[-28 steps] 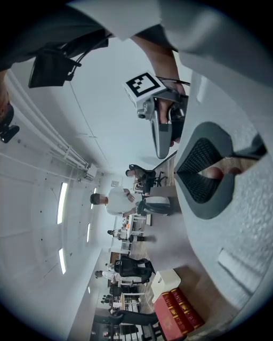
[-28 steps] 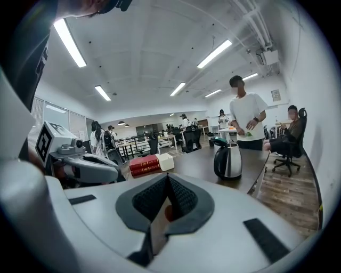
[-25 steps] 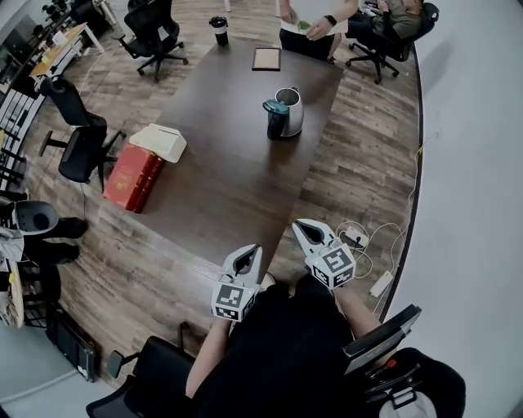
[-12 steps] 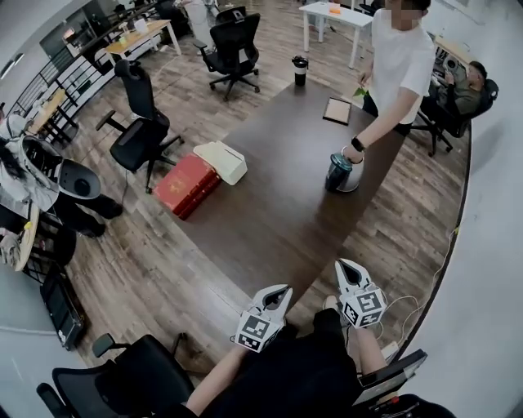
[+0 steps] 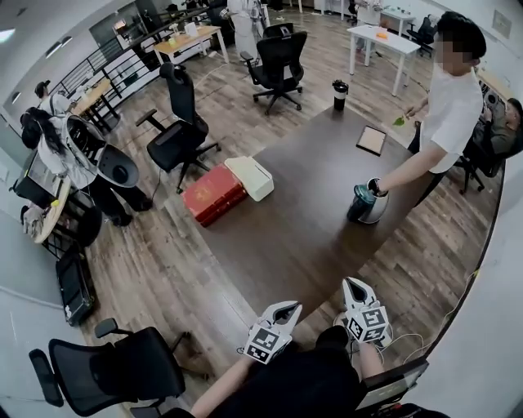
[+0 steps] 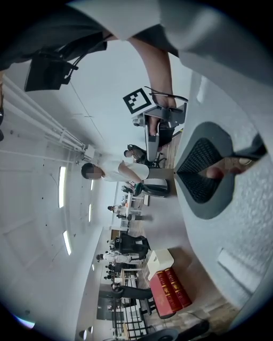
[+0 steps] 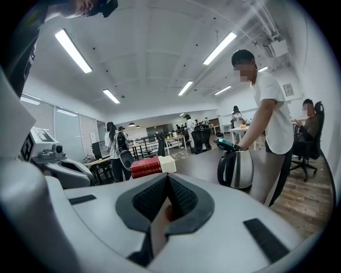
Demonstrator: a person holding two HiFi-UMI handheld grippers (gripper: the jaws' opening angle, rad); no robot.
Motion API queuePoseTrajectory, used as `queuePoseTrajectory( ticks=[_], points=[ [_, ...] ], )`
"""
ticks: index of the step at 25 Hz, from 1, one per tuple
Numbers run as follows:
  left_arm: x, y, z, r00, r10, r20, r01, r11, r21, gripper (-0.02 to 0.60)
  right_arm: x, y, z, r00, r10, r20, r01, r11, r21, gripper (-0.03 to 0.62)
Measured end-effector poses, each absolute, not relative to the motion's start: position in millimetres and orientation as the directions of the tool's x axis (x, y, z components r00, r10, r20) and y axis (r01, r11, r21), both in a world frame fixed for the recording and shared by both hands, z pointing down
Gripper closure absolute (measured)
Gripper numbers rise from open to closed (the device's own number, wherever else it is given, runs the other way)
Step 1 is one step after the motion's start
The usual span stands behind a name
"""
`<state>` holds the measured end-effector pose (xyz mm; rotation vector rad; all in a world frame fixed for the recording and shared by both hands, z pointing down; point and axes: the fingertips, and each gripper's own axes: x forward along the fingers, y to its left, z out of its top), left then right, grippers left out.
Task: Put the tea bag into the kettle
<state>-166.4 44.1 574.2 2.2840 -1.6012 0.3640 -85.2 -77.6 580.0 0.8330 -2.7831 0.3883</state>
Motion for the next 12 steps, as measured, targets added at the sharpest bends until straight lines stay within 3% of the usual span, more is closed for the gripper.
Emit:
queuePoseTrajectory(
  ticks=[12],
  points=[
    [-128.0,-19.8,574.2,0.305,-0.859,0.412,-0.952,-0.274,0.133,0.58,-60.2,-144.6,579.5,-0.851,-0.456,0.26,-0.512,0.831,-0.218,0.588]
  ],
)
